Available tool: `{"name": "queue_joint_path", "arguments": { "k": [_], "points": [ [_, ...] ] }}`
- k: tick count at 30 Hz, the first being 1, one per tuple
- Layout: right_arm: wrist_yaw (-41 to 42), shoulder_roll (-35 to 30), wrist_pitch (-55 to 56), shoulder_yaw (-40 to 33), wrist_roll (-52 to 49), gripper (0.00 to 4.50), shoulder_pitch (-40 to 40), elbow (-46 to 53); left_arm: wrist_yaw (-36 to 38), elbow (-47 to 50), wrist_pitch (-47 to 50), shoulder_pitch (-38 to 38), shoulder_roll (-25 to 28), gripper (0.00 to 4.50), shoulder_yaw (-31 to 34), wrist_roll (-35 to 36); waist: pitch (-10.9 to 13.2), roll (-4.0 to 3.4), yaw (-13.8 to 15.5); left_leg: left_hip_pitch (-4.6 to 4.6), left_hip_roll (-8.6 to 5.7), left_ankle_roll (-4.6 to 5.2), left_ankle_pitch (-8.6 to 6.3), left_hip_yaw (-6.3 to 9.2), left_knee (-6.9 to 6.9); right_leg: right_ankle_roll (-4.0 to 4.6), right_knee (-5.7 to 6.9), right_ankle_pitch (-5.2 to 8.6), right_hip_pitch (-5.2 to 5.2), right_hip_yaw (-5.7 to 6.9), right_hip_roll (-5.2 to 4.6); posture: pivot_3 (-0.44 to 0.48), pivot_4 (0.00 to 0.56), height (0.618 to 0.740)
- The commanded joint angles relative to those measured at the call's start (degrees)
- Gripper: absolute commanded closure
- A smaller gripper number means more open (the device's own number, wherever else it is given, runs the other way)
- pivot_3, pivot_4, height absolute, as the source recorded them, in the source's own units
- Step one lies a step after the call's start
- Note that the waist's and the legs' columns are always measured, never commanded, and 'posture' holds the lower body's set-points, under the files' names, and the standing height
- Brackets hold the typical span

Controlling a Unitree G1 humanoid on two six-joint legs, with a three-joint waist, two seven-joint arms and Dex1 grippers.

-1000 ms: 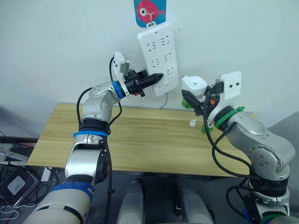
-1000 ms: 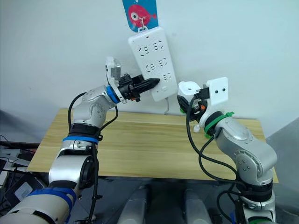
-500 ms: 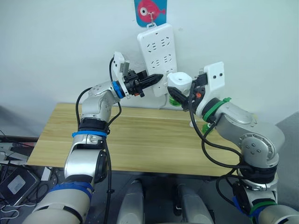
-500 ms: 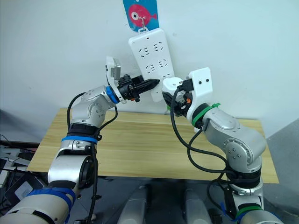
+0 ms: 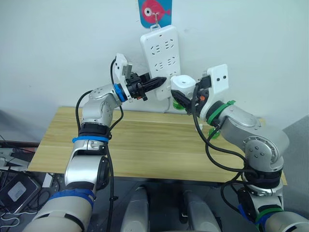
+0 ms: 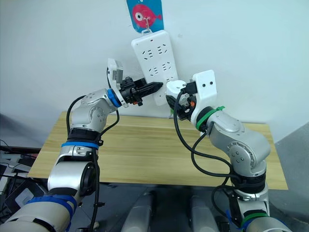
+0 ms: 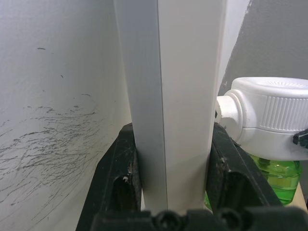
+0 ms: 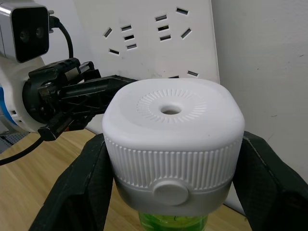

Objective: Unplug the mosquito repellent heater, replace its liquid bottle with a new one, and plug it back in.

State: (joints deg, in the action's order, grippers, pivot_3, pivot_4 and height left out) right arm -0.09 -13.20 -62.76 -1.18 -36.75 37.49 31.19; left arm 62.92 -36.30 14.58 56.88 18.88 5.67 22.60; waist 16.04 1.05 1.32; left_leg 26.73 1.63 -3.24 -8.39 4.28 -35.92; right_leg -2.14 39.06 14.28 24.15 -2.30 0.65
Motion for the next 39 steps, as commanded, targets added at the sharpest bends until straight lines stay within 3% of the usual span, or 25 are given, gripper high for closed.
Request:
{"name": "queue_joint_path", "arguments": {
  "k": [1,16,25,34,39],
  "points": [
    [-0.05,1.13,1.88,-1.9,0.33,1.42,1.74,1.04,2.16,3.59,-0.24,0.27,-1.07,3.13,-1.57,0.46,0.0,0.0,0.01,0.0,0.0,0.0,0.0,0.0,0.0,0.0,0.0,0.0,0.0,0.0,0.0,0.106,0.21,0.74],
    [-0.22,2.25,1.01,-0.99,2.77,1.42,2.71,-0.84,2.24,3.57,-0.49,0.57,-1.56,3.13,-1.71,0.41,0.0,0.0,-0.02,0.0,0.0,0.0,0.0,0.0,0.01,0.0,0.0,0.0,0.01,0.0,0.0,0.102,0.209,0.74],
    [4.83,-5.97,9.19,10.75,15.25,1.42,4.05,-4.52,2.49,4.17,-0.24,0.31,-1.68,3.13,-1.9,0.5,-0.01,0.01,-0.05,0.0,-0.01,0.0,0.0,-0.02,0.01,-0.01,-0.04,0.01,0.01,0.0,0.0,0.105,0.206,0.74],
    [2.1,8.11,5.52,0.1,8.06,1.42,4.58,-7.27,2.84,5.16,0.16,-0.23,-1.76,3.13,-2.09,0.72,-0.01,0.02,-0.23,-0.01,0.03,-0.01,0.01,0.0,0.0,0.01,0.05,-0.01,0.03,0.0,0.02,0.113,0.198,0.74],
    [4.46,2.79,7.22,5.91,14.48,1.42,5.39,-7.92,2.86,6.09,0.57,-0.7,-1.96,3.13,-2.2,0.99,-0.01,0.0,-0.22,-0.01,0.01,-0.01,0.01,-0.02,0.0,0.02,0.03,-0.01,0.02,-0.02,0.01,0.115,0.195,0.74]
  ]
}}
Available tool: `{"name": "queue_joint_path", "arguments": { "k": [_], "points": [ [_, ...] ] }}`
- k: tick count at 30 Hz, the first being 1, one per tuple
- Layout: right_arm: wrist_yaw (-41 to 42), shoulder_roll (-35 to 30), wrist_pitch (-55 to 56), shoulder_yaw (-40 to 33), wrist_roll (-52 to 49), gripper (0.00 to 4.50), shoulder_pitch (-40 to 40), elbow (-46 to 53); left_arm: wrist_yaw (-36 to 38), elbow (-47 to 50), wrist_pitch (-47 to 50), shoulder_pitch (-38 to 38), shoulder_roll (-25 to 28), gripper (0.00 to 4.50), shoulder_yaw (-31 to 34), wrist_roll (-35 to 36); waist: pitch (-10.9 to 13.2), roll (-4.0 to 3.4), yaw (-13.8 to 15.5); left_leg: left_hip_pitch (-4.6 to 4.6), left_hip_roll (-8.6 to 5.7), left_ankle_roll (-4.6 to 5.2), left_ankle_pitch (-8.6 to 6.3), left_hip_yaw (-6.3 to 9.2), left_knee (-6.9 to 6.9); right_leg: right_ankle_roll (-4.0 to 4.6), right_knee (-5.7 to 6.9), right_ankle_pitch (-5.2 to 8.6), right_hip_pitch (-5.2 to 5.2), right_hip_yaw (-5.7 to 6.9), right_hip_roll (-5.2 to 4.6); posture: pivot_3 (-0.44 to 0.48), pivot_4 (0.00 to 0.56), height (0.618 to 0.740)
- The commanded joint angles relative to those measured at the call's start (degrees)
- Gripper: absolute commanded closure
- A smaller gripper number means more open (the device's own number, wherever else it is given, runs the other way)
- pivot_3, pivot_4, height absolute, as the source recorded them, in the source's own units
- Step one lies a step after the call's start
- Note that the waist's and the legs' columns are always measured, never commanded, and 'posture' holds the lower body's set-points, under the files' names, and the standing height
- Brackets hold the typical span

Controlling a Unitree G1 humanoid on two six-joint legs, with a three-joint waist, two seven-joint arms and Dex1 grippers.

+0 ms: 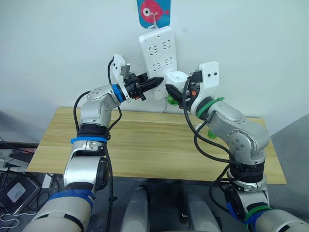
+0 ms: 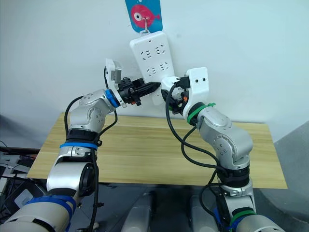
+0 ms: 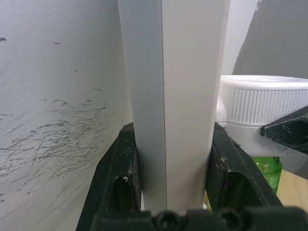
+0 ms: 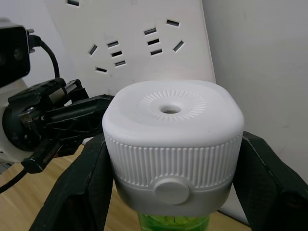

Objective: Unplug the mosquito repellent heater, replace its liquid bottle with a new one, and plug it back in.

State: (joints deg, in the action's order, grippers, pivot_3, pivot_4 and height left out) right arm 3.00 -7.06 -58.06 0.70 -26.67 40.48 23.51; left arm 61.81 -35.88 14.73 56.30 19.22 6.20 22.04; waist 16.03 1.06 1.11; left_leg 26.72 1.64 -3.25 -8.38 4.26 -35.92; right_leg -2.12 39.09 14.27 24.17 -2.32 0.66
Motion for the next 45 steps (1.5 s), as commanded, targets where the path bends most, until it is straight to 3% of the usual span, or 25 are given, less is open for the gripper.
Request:
{"name": "queue_joint_path", "arguments": {
  "k": [1,10,11,15,25,26,29,34,42,45],
  "points": [
    [1.6,-3.66,2.93,4.52,4.83,1.42,2.38,-0.39,3.99,5.83,0.5,-0.2,-2.33,3.13,-2.77,1.59,-0.01,0.0,-0.01,0.0,0.0,0.0,0.0,-0.01,0.0,0.0,-0.01,0.0,0.0,-0.01,0.0,0.115,0.195,0.74],
    [1.74,-1.4,3.26,3.39,4.76,1.42,1.83,-0.26,3.74,5.94,0.33,-0.52,-2.51,3.13,-2.66,1.17,-0.03,0.0,-0.03,-0.02,0.03,0.0,0.0,-0.01,0.05,0.01,0.01,0.0,0.03,-0.01,0.02,0.115,0.184,0.74],
    [1.78,-1.01,2.99,2.89,4.45,0.89,1.58,0.17,3.6,5.66,0.1,-0.56,-2.5,3.13,-2.66,0.91,-0.03,0.0,-0.03,-0.02,0.03,0.0,0.0,-0.01,0.05,0.01,0.02,0.0,0.03,0.0,0.02,0.115,0.184,0.74],
    [3.32,-0.87,0.82,1.18,2.33,0.03,-0.28,3.89,3.0,4.39,-1.02,-0.58,-2.39,3.13,-2.48,-0.14,-0.15,0.09,0.39,-0.01,0.0,-0.01,0.0,0.02,0.06,0.01,-0.01,0.0,0.0,0.04,-0.01,0.113,0.183,0.74],
    [10.98,-12.71,-9.0,-6.26,-7.83,0.03,-15.03,20.68,0.25,-1.49,-5.41,1.06,-1.04,3.13,-1.35,-2.75,-0.21,0.13,0.26,0.05,-0.22,0.01,-0.01,0.02,0.17,-0.07,-0.08,0.04,-0.01,0.09,-0.28,0.108,0.192,0.74],
    [12.22,-14.26,-8.61,-6.63,-8.11,0.0,-16.76,21.0,0.3,-2.55,-6.15,0.88,-0.3,2.41,-1.32,-3.35,-0.23,0.13,0.24,0.02,-0.19,0.01,-0.01,0.03,0.15,-0.06,-0.05,0.04,-0.02,0.09,-0.25,0.117,0.193,0.74],
    [15.4,-18.92,-4.16,-7.05,-6.11,0.0,-22.39,19.1,-0.23,-4.05,-7.54,-1.08,2.3,1.59,-0.77,-4.6,-0.42,0.14,0.15,-0.08,-0.15,0.02,-0.01,0.02,0.14,-0.05,-0.03,0.06,-0.08,0.06,-0.17,0.131,0.194,0.74],
    [17.69,-21.36,1.51,-6.55,-4.27,0.0,-25.06,15.71,-1.3,-2.44,-8.2,-4.3,6.2,0.02,0.11,-5.37,-0.43,0.14,-0.34,-0.22,-0.03,0.21,0.13,-0.15,0.09,-0.08,0.01,0.05,-0.09,-0.02,-0.14,0.164,0.196,0.74],
    [22.37,-23.98,8.3,-7.61,-3.74,0.0,-28.86,12.67,-1.48,8.0,-8.66,-15.84,16.11,0.02,0.57,-6.88,-0.54,0.14,0.26,-0.29,0.01,0.29,0.18,-0.14,0.13,0.16,0.03,-0.11,-0.12,-0.03,-0.13,0.208,0.199,0.74],
    [24.21,-23.0,9.96,-6.39,-5.38,0.0,-27.15,11.83,1.17,15.7,-6.25,-21.82,18.57,0.02,1.26,-3.94,-0.56,0.14,0.41,-0.29,0.02,0.29,0.19,-0.14,0.12,0.13,0.02,-0.08,-0.14,-0.02,-0.13,0.227,0.201,0.74]
  ]
}}
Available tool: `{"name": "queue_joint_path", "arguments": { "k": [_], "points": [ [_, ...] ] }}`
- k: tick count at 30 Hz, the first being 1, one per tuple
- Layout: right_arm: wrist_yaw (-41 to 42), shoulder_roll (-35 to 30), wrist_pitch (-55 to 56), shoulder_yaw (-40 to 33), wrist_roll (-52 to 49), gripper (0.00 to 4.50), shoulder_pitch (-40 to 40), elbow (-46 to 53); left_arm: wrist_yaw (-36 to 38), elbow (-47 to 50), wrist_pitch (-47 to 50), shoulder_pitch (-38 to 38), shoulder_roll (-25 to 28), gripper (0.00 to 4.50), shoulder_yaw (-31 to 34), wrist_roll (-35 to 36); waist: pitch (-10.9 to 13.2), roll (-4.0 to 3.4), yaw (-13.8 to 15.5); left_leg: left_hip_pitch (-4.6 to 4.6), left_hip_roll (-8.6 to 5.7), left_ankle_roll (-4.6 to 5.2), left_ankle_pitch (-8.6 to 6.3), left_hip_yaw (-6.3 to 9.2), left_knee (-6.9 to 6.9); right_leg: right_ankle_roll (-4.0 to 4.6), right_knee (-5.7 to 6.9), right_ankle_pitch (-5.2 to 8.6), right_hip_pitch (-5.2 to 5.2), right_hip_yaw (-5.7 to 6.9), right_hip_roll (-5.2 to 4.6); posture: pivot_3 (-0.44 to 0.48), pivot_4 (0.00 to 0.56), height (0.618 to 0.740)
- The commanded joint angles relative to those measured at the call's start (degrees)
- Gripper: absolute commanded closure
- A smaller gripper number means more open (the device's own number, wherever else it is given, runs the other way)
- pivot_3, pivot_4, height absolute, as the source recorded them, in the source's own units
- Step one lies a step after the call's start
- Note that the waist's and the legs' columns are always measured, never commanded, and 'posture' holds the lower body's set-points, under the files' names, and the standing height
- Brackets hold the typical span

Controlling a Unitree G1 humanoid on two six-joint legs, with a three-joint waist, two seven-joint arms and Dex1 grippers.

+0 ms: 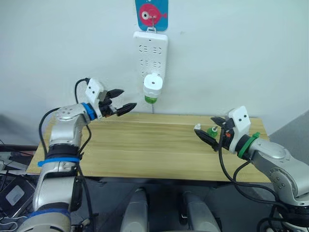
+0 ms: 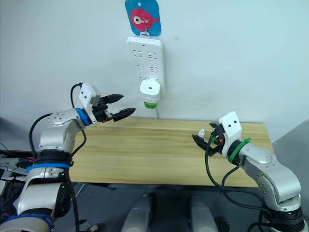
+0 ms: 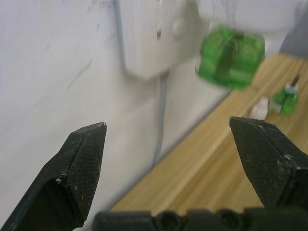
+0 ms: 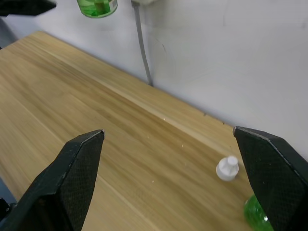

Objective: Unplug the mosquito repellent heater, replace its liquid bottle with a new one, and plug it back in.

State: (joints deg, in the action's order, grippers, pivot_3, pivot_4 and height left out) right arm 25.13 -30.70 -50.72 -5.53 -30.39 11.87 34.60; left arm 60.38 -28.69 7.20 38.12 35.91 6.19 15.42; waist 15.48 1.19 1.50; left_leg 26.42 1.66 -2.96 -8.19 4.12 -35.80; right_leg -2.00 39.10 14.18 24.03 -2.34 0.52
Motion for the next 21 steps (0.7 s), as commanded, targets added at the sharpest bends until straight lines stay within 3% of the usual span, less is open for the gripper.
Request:
{"name": "queue_joint_path", "arguments": {
  "k": [1,3,7,13,21],
  "points": [
    [2.6,1.4,2.98,0.49,-2.31,0.18,2.45,0.41,3.25,12.29,3.18,-5.73,2.36,0.0,1.54,4.37,-0.02,0.0,0.04,0.0,0.0,0.0,0.0,-0.02,0.0,0.0,-0.03,0.0,-0.01,-0.01,-0.02,0.234,0.2,0.74],
    [2.64,2.77,3.51,3.24,-1.48,0.62,4.91,-0.67,3.23,20.87,7.47,-9.74,2.92,0.0,1.87,7.5,-0.03,0.01,0.05,0.01,0.02,-0.01,0.0,-0.03,0.0,0.05,-0.03,-0.02,-0.01,-0.02,-0.08,0.238,0.202,0.74],
    [1.09,8.03,6.06,10.17,2.34,2.15,10.7,-5.32,0.13,34.08,13.74,-15.7,2.81,0.0,2.77,11.63,-0.08,0.02,0.38,0.01,0.11,-0.05,0.03,-0.09,0.0,0.01,-0.04,0.09,-0.04,0.06,-0.1,0.248,0.205,0.74],
    [-1.06,14.94,12.53,14.98,8.71,4.47,18.38,-15.5,-3.37,38.61,16.8,-17.23,2.79,0.0,3.92,13.68,-0.08,0.01,0.87,-0.01,0.1,-0.04,0.04,-0.18,0.02,-0.13,-0.03,0.15,-0.02,0.03,-0.08,0.267,0.21,0.74],
    [-0.83,19.58,18.04,15.81,12.6,4.47,23.6,-24.5,-4.82,38.96,18.94,-16.56,3.62,0.0,4.61,15.06,-0.08,0.01,1.98,0.0,0.1,-0.05,0.04,-0.25,0.13,-0.15,-0.07,0.15,0.03,0.0,-0.08,0.281,0.212,0.74]
  ]
}}
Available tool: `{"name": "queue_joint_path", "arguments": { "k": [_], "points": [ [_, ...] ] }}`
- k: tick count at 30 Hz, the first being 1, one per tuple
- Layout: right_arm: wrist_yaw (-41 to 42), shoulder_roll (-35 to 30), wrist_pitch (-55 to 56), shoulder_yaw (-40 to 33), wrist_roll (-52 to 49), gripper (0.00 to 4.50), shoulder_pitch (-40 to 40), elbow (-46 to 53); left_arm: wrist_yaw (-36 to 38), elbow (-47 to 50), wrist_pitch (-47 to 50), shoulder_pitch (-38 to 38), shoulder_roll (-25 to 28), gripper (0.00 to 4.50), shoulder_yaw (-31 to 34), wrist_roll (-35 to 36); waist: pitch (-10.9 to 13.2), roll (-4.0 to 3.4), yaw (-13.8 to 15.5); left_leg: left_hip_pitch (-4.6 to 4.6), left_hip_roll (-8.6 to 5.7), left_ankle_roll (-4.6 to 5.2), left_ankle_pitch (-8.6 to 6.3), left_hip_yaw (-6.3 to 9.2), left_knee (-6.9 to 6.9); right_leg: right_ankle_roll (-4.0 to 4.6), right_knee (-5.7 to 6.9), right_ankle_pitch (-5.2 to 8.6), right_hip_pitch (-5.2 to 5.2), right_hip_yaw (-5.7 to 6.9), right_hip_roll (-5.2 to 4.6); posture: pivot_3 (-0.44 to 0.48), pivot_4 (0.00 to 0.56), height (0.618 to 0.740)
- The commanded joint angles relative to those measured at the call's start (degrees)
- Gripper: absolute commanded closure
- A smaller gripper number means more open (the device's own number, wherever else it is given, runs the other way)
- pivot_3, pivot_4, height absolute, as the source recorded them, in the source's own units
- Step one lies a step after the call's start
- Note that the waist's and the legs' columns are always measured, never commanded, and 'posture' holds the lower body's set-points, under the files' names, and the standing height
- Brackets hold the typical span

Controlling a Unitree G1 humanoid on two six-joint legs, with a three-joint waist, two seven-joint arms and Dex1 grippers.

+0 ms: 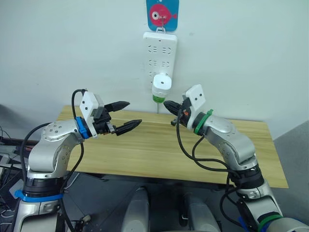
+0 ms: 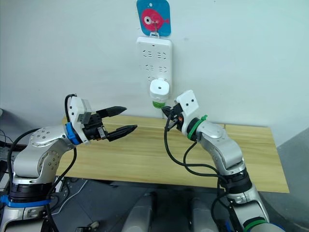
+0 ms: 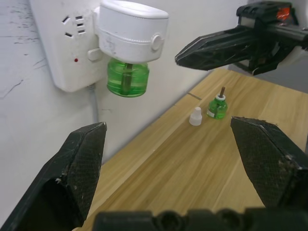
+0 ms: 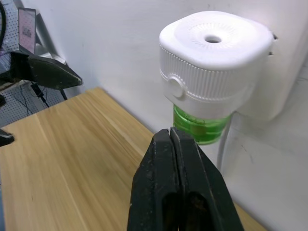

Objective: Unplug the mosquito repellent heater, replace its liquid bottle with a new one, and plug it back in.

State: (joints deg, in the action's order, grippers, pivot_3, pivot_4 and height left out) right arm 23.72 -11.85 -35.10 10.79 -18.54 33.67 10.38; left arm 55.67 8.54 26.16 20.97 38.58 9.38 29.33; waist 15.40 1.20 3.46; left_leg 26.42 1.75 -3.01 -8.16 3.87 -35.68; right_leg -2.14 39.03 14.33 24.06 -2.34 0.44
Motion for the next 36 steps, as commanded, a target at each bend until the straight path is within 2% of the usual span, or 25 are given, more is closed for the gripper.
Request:
{"name": "queue_joint_path", "arguments": {
  "k": [1,12,29,36],
  "points": [
    [0.78,1.0,2.63,-0.52,0.79,4.47,2.09,-0.69,-0.17,1.65,0.03,0.67,1.02,0.0,1.41,1.19,0.0,0.0,0.06,0.0,0.0,0.0,0.0,-0.01,0.0,0.0,0.0,0.0,0.0,0.0,0.0,0.281,0.212,0.74],
    [2.18,2.69,0.85,-1.75,-1.42,4.47,1.24,2.14,-0.13,1.93,0.67,0.15,1.47,0.0,1.43,1.77,0.0,0.0,0.92,-0.08,0.03,0.0,0.0,-0.07,0.22,0.06,-0.02,0.05,0.04,-0.03,0.0,0.285,0.219,0.74],
    [-3.13,4.8,2.03,-4.81,1.48,4.47,3.21,-2.1,-0.14,0.4,0.22,1.84,0.68,0.0,0.28,1.38,0.0,0.0,1.01,-0.38,0.07,0.0,0.02,-0.28,0.66,0.16,-0.07,0.12,0.04,-0.15,0.0,0.273,0.215,0.74],
    [-7.07,8.84,1.04,-7.98,-0.81,4.47,3.43,-0.93,0.08,0.39,0.12,1.62,0.35,0.0,0.06,1.41,0.0,0.0,1.0,-0.42,0.22,0.04,0.11,-0.52,0.66,0.46,-0.05,0.28,0.03,-0.17,-0.01,0.273,0.214,0.74]
  ]
}}
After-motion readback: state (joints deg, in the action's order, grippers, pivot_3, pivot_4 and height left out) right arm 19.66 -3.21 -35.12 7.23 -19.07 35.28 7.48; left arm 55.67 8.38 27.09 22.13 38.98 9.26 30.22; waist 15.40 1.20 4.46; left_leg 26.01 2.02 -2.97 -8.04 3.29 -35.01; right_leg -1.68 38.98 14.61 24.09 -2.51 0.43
